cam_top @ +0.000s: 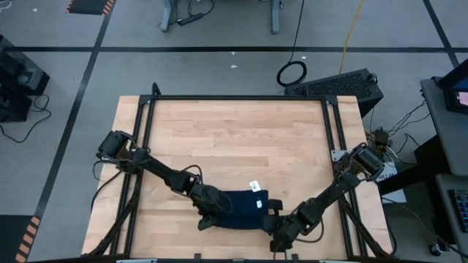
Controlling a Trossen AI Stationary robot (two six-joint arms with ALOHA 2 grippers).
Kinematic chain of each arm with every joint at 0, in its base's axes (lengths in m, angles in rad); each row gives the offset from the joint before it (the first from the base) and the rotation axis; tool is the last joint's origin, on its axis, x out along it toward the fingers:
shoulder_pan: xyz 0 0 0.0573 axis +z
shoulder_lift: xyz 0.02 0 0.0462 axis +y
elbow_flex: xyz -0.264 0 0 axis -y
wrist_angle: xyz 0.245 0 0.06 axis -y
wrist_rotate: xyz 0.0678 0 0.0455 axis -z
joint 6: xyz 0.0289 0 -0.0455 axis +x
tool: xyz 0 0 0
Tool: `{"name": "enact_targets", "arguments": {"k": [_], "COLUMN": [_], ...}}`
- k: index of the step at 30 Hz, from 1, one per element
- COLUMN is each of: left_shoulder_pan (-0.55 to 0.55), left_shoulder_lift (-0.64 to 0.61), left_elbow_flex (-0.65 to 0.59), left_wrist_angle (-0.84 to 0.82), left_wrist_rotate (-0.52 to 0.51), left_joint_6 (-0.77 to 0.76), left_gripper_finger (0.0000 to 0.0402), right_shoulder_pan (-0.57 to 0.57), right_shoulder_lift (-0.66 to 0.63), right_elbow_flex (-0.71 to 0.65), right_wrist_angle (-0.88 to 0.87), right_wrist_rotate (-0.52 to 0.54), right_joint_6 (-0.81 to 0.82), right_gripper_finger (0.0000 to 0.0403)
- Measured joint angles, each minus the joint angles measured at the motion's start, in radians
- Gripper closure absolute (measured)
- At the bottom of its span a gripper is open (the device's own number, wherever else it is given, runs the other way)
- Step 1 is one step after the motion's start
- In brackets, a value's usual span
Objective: Roll towel into tight, uniform cylinder
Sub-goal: Roll the blue cloth napkin
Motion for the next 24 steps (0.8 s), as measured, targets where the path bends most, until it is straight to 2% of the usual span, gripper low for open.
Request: {"name": "enact_targets", "arguments": {"k": [5, 10, 15, 19, 21, 24], "left_shoulder_pan": [-0.046, -0.082, -0.082, -0.091, -0.127, -0.218], "left_shoulder_lift": [0.000, 0.000, -0.041, -0.118, -0.158, -0.174], "left_elbow_flex": [0.000, -0.001, -0.001, -0.002, -0.001, 0.000], "left_wrist_angle": [-0.046, -0.094, -0.182, -0.242, -0.238, -0.175], "left_wrist_rotate": [-0.099, -0.193, -0.236, -0.293, -0.392, -0.636], "left_joint_6": [0.014, 0.052, 0.102, 0.140, 0.186, 0.309], "left_gripper_finger": [0.0357, 0.0286, 0.0218, 0.0186, 0.0180, 0.0178], "right_shoulder_pan": [-0.055, -0.110, -0.133, -0.141, -0.145, -0.146], "right_shoulder_lift": [-0.046, -0.045, -0.040, -0.040, -0.040, -0.040], "right_elbow_flex": [0.000, 0.000, 0.000, 0.000, 0.000, 0.000], "right_wrist_angle": [0.002, -0.011, -0.026, -0.032, -0.036, -0.035], "right_wrist_rotate": [-0.153, -0.281, -0.321, -0.320, -0.321, -0.320], "right_joint_6": [0.048, 0.124, 0.201, 0.234, 0.252, 0.278], "right_gripper_finger": [0.0396, 0.0397, 0.0397, 0.0397, 0.0397, 0.0397]}}
